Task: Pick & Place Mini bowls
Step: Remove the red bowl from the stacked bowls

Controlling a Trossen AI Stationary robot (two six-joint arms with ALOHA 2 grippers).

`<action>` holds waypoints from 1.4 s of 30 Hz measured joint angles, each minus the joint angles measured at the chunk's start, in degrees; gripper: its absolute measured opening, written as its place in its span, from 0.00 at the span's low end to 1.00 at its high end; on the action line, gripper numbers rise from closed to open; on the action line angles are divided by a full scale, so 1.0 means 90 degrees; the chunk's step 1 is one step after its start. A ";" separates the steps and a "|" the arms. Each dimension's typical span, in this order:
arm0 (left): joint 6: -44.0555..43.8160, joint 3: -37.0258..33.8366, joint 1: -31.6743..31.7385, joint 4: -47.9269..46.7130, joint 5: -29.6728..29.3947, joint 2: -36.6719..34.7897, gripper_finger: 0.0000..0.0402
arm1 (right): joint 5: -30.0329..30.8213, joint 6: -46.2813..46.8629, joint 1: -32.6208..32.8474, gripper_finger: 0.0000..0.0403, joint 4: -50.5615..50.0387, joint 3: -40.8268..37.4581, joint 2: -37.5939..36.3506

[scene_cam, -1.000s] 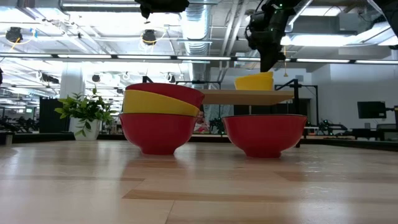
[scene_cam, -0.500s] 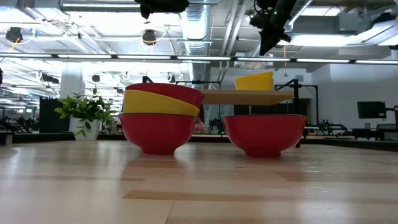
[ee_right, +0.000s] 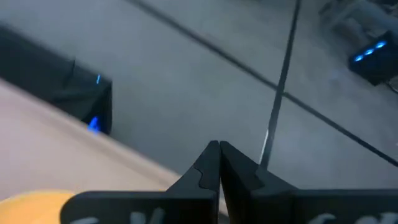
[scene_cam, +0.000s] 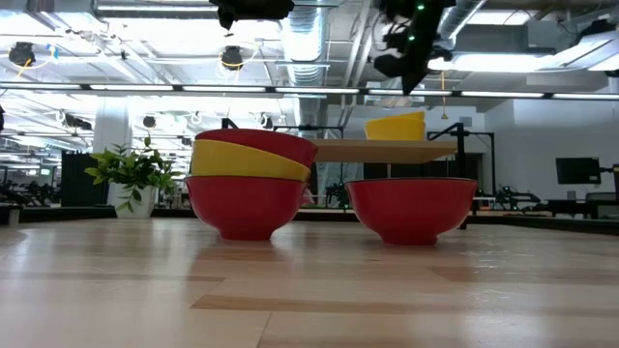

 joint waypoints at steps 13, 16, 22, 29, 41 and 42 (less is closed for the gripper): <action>0.0000 0.0000 -0.0002 0.0000 0.0000 0.0000 0.26 | -0.0669 -0.0330 -0.0815 0.00 0.4732 -0.4344 -0.2670; -0.0002 0.0000 -0.0002 0.0000 0.0000 0.0000 0.26 | -0.0684 -0.0463 -0.0859 0.00 0.5393 -0.4958 -0.2762; -0.0049 0.0000 -0.0001 0.0000 -0.0001 0.0000 0.26 | -0.0715 -0.0580 -0.0993 0.00 0.6131 -0.5267 -0.2485; -0.0050 0.0000 -0.0001 0.0000 -0.0002 0.0000 0.26 | -0.1029 -0.0585 -0.1097 0.00 0.6274 -0.5267 -0.2073; -0.0049 0.0000 -0.0001 0.0000 -0.0002 0.0000 0.26 | -0.1024 -0.0748 -0.1097 0.00 0.6137 -0.5267 -0.2033; -0.0049 0.0000 0.0000 0.0000 -0.0002 0.0000 0.26 | -0.1022 -0.0748 -0.1097 0.00 0.6110 -0.5267 -0.2033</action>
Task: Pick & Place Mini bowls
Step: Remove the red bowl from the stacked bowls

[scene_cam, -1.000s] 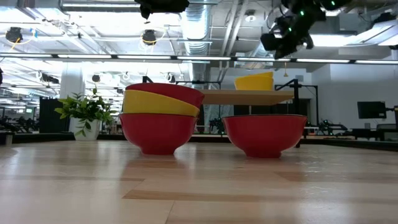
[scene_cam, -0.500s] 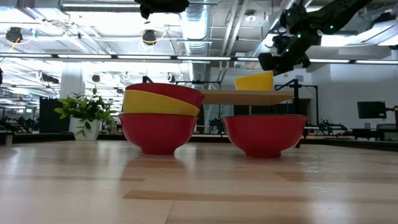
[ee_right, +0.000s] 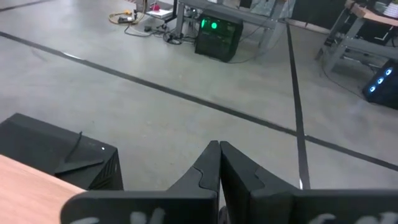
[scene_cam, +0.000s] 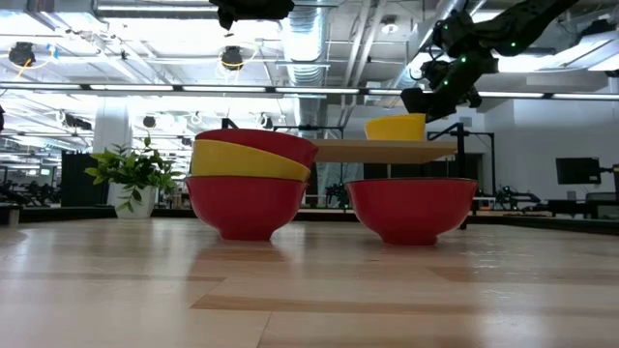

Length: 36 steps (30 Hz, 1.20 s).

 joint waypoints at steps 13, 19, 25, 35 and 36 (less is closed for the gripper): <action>0.0000 0.0000 0.0000 0.0000 0.0000 0.0000 0.26 | 0.0049 -0.0064 0.0000 0.00 -0.0382 0.0000 0.0002; 0.0000 0.0000 0.0000 0.0000 0.0000 0.0000 0.26 | 0.0184 -0.0165 0.0065 0.00 -0.0371 0.0000 -0.0020; 0.0002 0.0000 0.0000 0.0000 0.0000 0.0000 0.26 | 0.0182 -0.0164 0.0113 0.00 -0.0245 0.0000 -0.0032; 0.0002 0.0000 -0.0002 0.0000 0.0000 0.0000 0.26 | 0.0079 -0.0164 0.0393 0.00 0.0310 0.0012 -0.0951; 0.0002 0.0000 0.0000 0.0000 0.0000 0.0000 0.26 | -0.0016 -0.0165 0.0440 0.00 0.0298 0.0012 -0.1084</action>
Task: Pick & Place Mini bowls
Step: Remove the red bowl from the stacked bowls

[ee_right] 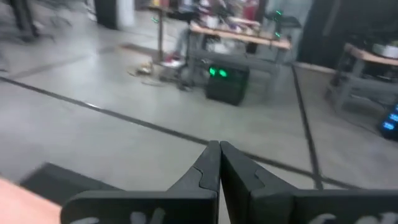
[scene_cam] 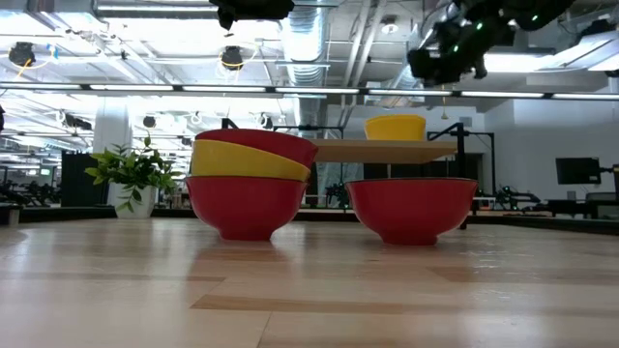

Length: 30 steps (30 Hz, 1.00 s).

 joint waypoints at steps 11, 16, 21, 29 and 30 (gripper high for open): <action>0.0000 0.0000 0.0000 0.0000 0.0406 0.0000 0.26 | -0.2217 0.0122 0.0714 0.00 -0.0301 0.0000 -0.1172; 0.0000 0.0000 -0.0002 -0.0042 0.0779 0.0000 0.26 | -0.3222 0.0381 0.1166 0.00 -0.0595 0.0000 -0.1456; 0.0000 0.0000 -0.0002 -0.0068 0.0838 0.0000 0.26 | -0.3580 0.0393 0.1751 0.00 -0.1048 0.0000 -0.1582; 0.0000 -0.0002 -0.0004 -0.0710 0.1015 -0.0223 0.26 | -0.3664 0.0391 0.2768 0.00 -0.1705 0.0000 -0.1558; 0.0000 -0.0002 -0.0001 -0.0847 0.1134 -0.0274 0.26 | -0.3668 0.0391 0.2889 0.00 -0.1804 0.0000 -0.1558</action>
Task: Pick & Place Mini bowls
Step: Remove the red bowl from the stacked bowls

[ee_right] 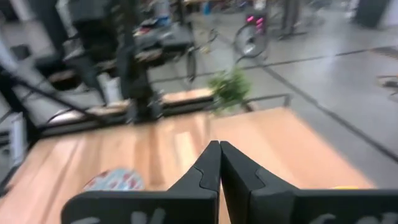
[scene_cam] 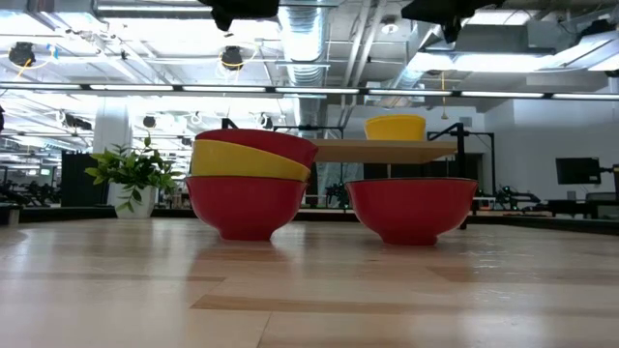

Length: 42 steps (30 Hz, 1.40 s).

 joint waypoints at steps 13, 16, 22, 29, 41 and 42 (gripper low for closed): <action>-0.0276 0.0000 -0.0001 -0.1319 0.0724 -0.0771 0.26 | 0.0007 0.0369 0.1972 0.00 -0.1682 0.0000 0.0348; -0.0291 0.0000 -0.0007 -0.1599 0.0733 -0.0910 0.26 | 0.0010 0.0666 0.2369 0.00 -0.1754 0.0000 0.0636; -0.0291 0.0000 -0.0040 -0.1990 0.0862 -0.1082 0.26 | 0.0172 0.0840 0.2881 0.00 -0.1566 0.0000 0.1223; -0.0269 0.0000 -0.0038 -0.2018 0.0852 -0.1100 0.26 | 0.0392 0.0937 0.2980 0.00 -0.1321 0.0000 0.1660; -0.0277 0.0000 -0.0037 -0.2465 0.1049 -0.1100 0.26 | 0.0425 0.0958 0.2857 0.00 -0.0636 0.0192 0.2495; -0.0287 0.0000 -0.0038 -0.2488 0.1136 -0.1100 0.26 | 0.0423 0.0878 0.2849 0.00 -0.0646 0.0312 0.2602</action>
